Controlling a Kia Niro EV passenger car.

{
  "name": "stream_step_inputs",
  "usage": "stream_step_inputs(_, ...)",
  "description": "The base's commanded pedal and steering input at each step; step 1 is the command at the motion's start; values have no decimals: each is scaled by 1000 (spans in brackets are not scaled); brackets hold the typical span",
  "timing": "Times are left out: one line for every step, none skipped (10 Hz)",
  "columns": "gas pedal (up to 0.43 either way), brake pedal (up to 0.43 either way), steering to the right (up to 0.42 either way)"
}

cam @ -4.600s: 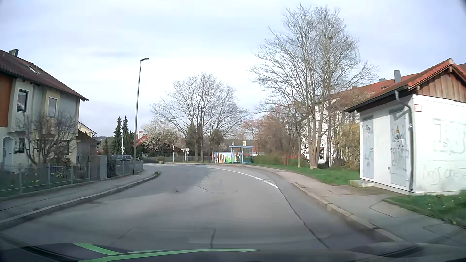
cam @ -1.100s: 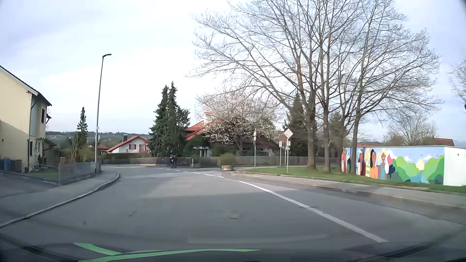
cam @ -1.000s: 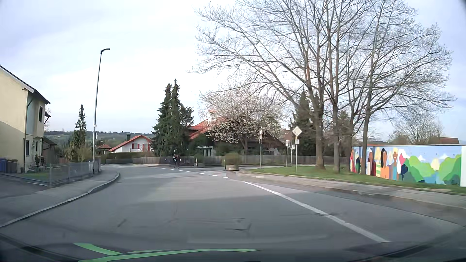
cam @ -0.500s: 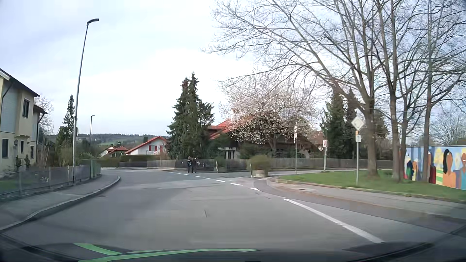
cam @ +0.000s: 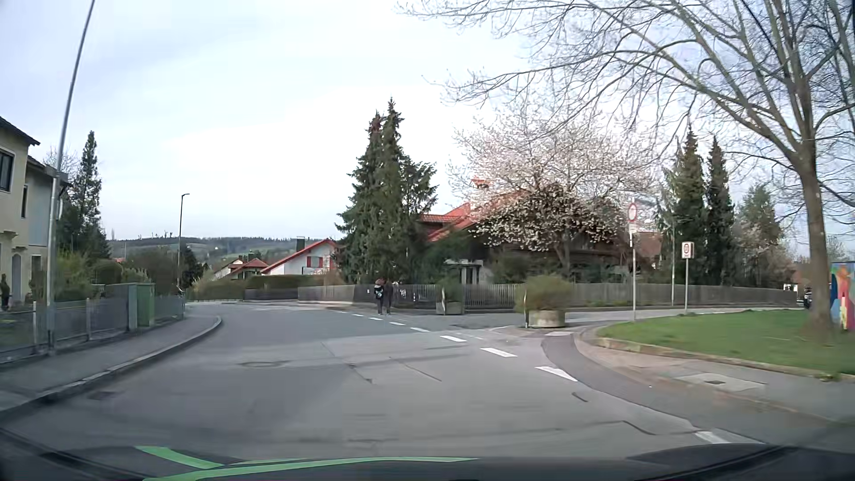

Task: Follow the waypoints while adhering to traffic rules and regulations

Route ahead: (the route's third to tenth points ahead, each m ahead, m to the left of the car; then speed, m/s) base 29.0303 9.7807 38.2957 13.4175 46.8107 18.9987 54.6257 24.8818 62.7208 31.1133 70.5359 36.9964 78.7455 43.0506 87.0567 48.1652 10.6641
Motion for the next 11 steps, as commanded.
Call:
stream_step_inputs(39, 0, -72)
stream_step_inputs(39, 0, -73)
stream_step_inputs(39, 0, -74)
stream_step_inputs(39, 0, -74)
stream_step_inputs(39, 0, -75)
stream_step_inputs(39, 0, -78)
stream_step_inputs(39, 0, -79)
stream_step_inputs(39, 0, -79)
stream_step_inputs(39, 0, -79)
stream_step_inputs(39, 0, -78)
stream_step_inputs(39, 0, -78)
